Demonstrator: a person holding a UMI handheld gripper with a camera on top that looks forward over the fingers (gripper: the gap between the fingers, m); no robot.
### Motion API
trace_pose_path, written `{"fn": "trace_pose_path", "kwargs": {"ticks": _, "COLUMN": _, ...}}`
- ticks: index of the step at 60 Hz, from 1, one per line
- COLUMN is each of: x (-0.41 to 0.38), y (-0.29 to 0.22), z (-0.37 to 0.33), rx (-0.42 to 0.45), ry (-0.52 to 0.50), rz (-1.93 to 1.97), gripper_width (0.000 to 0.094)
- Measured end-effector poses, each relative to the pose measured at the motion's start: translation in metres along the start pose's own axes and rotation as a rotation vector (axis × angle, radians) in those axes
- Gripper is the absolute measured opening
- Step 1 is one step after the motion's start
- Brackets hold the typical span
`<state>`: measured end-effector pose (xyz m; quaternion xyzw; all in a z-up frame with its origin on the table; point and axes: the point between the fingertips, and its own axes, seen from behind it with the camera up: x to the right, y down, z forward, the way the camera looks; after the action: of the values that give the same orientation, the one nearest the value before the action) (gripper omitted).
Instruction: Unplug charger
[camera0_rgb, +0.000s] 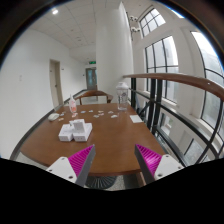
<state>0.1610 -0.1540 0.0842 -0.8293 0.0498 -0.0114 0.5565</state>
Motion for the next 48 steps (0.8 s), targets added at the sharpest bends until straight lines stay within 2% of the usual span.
{"fn": "trace_pose_path", "kwargs": {"ticks": 15, "x": -0.028, "y": -0.010, "z": 0.036, "rx": -0.004, "ry": -0.039, "rz": -0.040, "gripper_width": 0.0827}}
{"fn": "trace_pose_path", "kwargs": {"ticks": 32, "x": -0.128, "y": -0.017, "z": 0.140, "rx": -0.022, "ry": -0.148, "rz": -0.103, "gripper_width": 0.0825}}
{"fn": "trace_pose_path", "kwargs": {"ticks": 41, "x": -0.148, "y": -0.028, "z": 0.183, "rx": -0.014, "ry": -0.136, "rz": -0.071, "gripper_width": 0.0812}}
{"fn": "trace_pose_path", "kwargs": {"ticks": 45, "x": -0.150, "y": -0.036, "z": 0.198, "rx": 0.005, "ry": -0.128, "rz": -0.069, "gripper_width": 0.0739}}
{"fn": "trace_pose_path", "kwargs": {"ticks": 48, "x": -0.150, "y": -0.032, "z": 0.206, "rx": -0.008, "ry": -0.121, "rz": -0.088, "gripper_width": 0.0433}}
